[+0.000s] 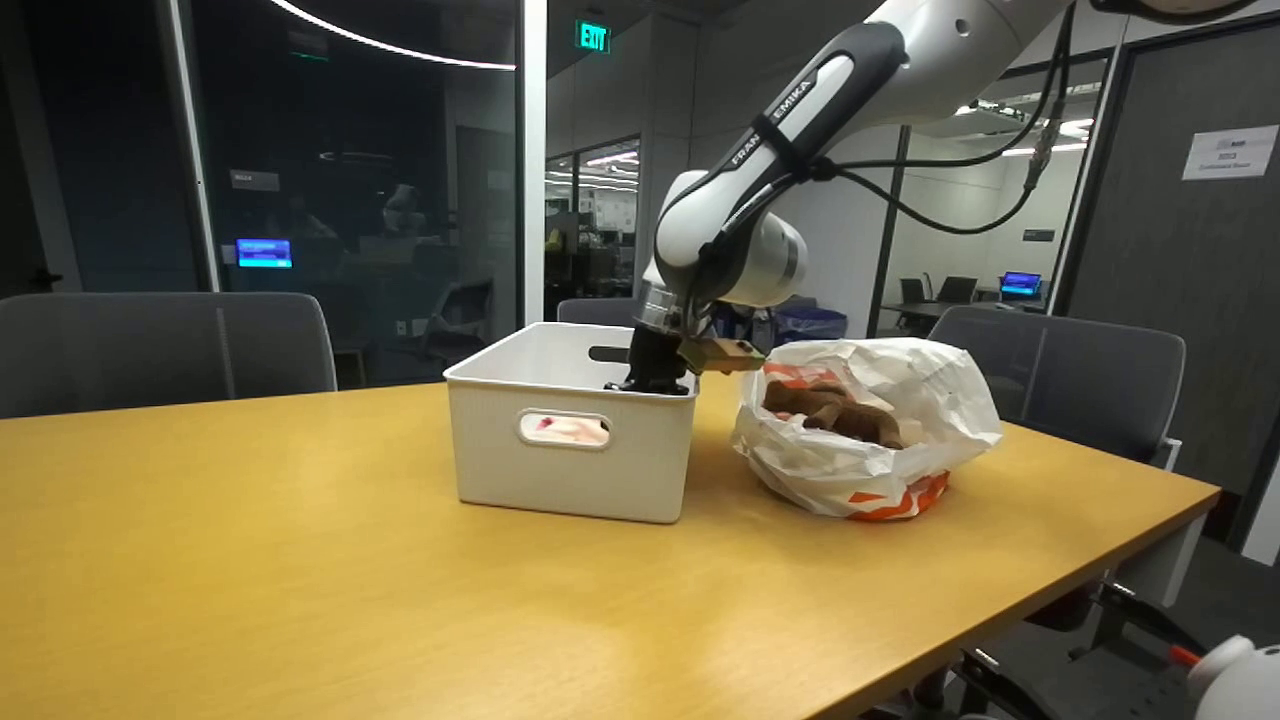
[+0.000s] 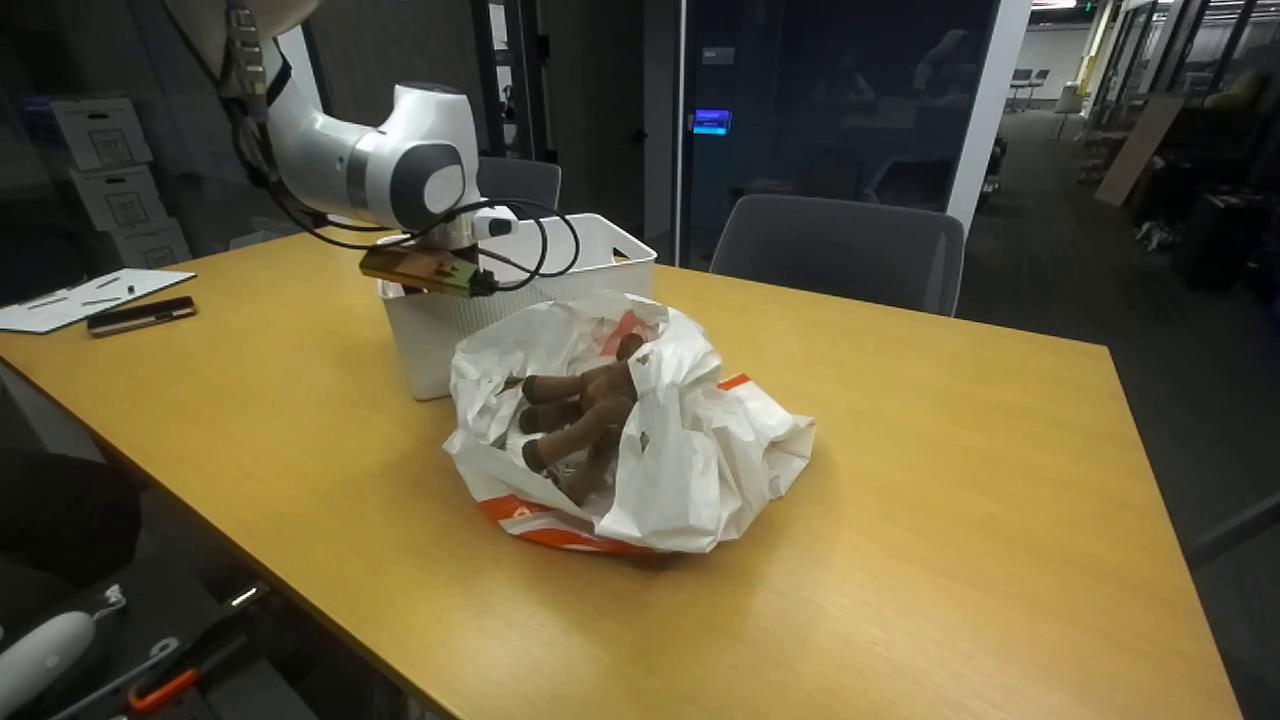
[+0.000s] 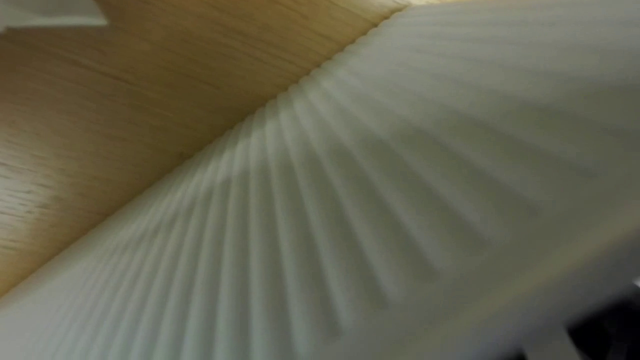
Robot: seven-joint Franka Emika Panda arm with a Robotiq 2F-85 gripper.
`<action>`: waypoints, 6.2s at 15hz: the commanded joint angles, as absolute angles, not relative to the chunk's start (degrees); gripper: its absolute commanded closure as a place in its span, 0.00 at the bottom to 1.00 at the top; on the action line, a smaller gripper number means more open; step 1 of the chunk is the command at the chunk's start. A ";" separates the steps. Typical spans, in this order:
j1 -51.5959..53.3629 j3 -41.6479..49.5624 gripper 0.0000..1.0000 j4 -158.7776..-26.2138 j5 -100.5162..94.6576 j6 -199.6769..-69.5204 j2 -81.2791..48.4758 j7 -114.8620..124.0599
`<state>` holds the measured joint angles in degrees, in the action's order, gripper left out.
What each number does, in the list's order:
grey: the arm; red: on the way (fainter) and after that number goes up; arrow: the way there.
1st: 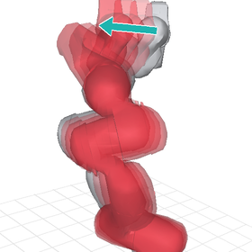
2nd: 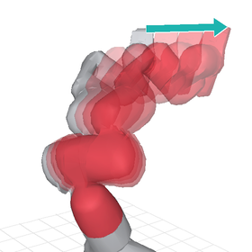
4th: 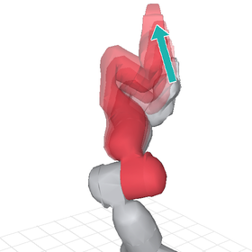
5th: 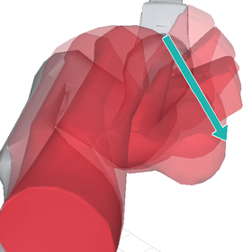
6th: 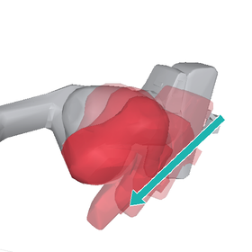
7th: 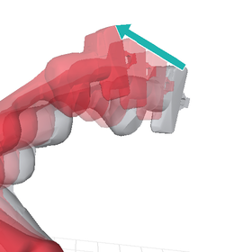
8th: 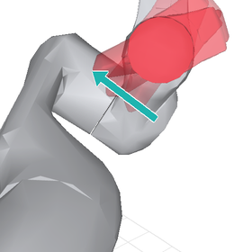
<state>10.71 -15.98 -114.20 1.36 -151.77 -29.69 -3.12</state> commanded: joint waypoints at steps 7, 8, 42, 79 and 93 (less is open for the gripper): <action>13.46 -13.64 0.97 -114.39 -0.86 -154.46 -24.00 -1.98; 13.79 -13.30 0.93 -115.08 -1.45 -155.93 -21.93 -1.62; -3.07 -17.17 0.93 -150.58 -22.59 -133.72 33.80 42.92; -11.16 -9.74 0.92 -134.46 -88.34 -160.06 -11.27 60.52; -17.45 -11.06 0.93 -133.82 -64.89 -170.16 -22.03 51.99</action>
